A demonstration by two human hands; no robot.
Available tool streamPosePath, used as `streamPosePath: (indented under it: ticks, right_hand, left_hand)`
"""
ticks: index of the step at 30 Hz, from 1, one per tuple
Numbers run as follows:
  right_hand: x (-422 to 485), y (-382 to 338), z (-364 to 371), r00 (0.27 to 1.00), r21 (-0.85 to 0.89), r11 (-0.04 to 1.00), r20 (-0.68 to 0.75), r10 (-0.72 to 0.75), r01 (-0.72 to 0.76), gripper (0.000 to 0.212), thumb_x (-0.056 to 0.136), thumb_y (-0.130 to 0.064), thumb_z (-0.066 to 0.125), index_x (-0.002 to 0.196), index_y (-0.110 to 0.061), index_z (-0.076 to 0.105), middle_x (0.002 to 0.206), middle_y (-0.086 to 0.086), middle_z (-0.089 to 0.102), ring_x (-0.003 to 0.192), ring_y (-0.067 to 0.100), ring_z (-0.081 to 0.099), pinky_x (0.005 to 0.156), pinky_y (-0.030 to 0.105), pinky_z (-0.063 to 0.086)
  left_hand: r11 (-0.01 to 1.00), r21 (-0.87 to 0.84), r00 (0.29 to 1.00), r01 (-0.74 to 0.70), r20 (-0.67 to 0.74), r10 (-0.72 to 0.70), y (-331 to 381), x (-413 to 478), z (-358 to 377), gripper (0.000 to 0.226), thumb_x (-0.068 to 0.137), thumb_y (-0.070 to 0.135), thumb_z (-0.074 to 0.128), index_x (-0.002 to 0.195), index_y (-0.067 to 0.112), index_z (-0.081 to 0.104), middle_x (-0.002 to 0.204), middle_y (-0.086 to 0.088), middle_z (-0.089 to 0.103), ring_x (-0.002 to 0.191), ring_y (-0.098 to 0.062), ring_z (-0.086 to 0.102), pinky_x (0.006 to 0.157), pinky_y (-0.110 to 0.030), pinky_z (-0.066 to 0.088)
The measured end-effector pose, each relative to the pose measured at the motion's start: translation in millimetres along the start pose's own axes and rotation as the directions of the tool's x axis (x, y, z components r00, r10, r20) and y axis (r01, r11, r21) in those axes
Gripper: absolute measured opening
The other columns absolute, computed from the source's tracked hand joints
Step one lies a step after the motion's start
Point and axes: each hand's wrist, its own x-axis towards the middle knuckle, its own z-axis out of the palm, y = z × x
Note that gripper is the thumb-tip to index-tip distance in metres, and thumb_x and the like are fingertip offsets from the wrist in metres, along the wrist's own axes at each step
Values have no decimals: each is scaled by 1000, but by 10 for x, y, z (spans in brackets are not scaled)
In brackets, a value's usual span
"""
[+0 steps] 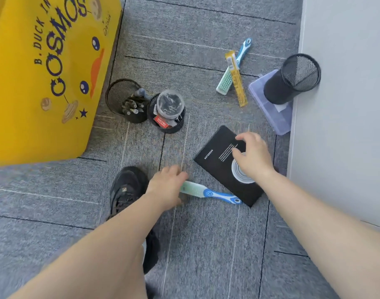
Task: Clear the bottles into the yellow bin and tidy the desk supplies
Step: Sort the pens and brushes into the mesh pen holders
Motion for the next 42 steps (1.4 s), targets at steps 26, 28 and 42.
streamPosePath:
  ticks: [26, 28, 42]
  right_hand:
    - [807, 5, -842, 856, -240, 964, -516, -27, -114, 27, 88, -19, 57, 114, -18, 59, 111, 7, 65, 112, 28, 52, 109, 36, 17]
    - [771, -89, -811, 796, -235, 972, -582, -166, 31, 16, 84, -14, 60, 100, -16, 65, 95, 5, 68, 95, 29, 59, 96, 34, 24]
    - [842, -705, -188, 655, -239, 716, -293, -697, 655, 21, 66, 9, 64, 80, -8, 65, 83, 6, 66, 83, 31, 62, 81, 33, 42]
  left_hand:
    - [650, -701, 837, -293, -517, -180, 528, 294, -1760, 22, 82, 26, 68, 100, 22, 57, 99, 6, 50, 86, -5, 57, 84, -24, 51]
    - [666, -686, 789, -292, -566, -237, 483, 341, -1903, 23, 83, 22, 68, 102, 22, 55, 99, 9, 47, 87, -4, 57, 83, -16, 50]
    - [555, -751, 612, -357, -637, -468, -250, 345, -2465, 29, 85, 14, 63, 110, 26, 57, 116, -2, 58, 86, 5, 59, 72, -8, 46]
